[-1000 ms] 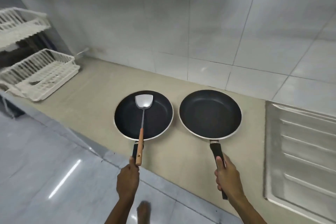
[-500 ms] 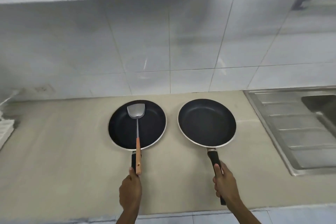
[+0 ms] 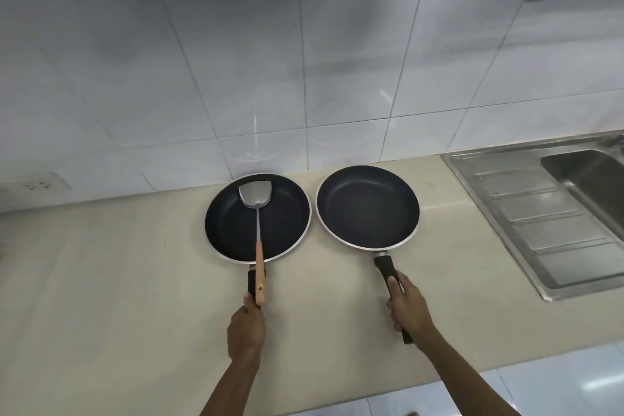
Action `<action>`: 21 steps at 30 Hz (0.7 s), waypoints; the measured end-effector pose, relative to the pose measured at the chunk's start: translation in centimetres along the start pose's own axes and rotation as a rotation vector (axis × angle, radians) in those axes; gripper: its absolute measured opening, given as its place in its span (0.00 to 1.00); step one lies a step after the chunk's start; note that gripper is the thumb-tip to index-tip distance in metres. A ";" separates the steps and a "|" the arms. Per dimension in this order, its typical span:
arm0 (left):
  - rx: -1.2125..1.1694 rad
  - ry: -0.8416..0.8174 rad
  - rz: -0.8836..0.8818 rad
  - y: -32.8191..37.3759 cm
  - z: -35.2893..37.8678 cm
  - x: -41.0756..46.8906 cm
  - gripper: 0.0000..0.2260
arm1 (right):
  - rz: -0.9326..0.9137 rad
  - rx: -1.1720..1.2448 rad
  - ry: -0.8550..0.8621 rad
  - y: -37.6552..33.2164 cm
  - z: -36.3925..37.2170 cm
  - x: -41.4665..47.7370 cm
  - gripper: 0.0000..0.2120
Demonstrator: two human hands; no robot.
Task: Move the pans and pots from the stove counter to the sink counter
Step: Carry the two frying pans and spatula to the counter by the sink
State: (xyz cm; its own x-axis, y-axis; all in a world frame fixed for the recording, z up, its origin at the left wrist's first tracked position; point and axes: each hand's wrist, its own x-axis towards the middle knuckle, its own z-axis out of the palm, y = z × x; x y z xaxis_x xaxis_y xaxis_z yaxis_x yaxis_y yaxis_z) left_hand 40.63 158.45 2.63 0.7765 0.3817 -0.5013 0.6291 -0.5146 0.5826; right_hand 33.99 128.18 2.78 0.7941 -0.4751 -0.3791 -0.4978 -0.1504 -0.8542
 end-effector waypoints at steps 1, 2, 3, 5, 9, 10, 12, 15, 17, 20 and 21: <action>-0.024 -0.012 -0.004 0.3 0.1 0.2 0.33 | 0.008 0.011 -0.009 -0.4 0.1 0.5 0.12; -0.051 -0.029 -0.005 0.6 0.2 0.3 0.33 | 0.014 0.022 -0.018 -0.7 0.3 1.1 0.12; -0.076 -0.042 -0.006 0.9 0.2 0.4 0.32 | 0.019 0.029 -0.026 -1.1 0.4 1.6 0.12; -0.098 -0.055 -0.012 1.3 0.4 0.7 0.31 | 0.028 0.030 -0.033 -1.7 0.5 2.5 0.13; -0.090 -0.066 -0.007 1.8 0.5 0.9 0.31 | 0.046 0.023 -0.046 -2.3 0.6 3.8 0.15; -0.085 -0.070 0.000 2.0 0.6 0.9 0.31 | 0.048 0.019 -0.049 -2.4 0.6 4.0 0.14; -0.086 -0.085 -0.002 2.5 0.7 0.8 0.30 | 0.042 0.014 -0.048 -2.4 0.7 4.0 0.14; -0.121 -0.094 -0.022 2.8 1.1 0.6 0.31 | 0.028 -0.003 -0.048 -2.3 0.7 4.1 0.13; -0.141 -0.082 -0.021 2.8 1.2 0.7 0.32 | 0.028 -0.012 -0.047 -2.2 0.7 4.2 0.13; -0.134 -0.078 -0.020 2.9 1.4 0.8 0.32 | 0.021 -0.019 -0.049 -2.3 0.6 4.1 0.12; -0.128 -0.078 -0.018 2.8 1.4 0.9 0.32 | 0.021 -0.018 -0.051 -2.3 0.6 4.1 0.12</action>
State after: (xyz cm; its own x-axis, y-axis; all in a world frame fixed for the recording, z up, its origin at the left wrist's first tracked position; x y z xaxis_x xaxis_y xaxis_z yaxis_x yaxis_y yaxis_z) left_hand 43.06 156.26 2.97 0.7630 0.3265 -0.5579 0.6462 -0.4044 0.6472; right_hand 38.58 127.16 2.99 0.7998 -0.4338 -0.4148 -0.5204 -0.1568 -0.8394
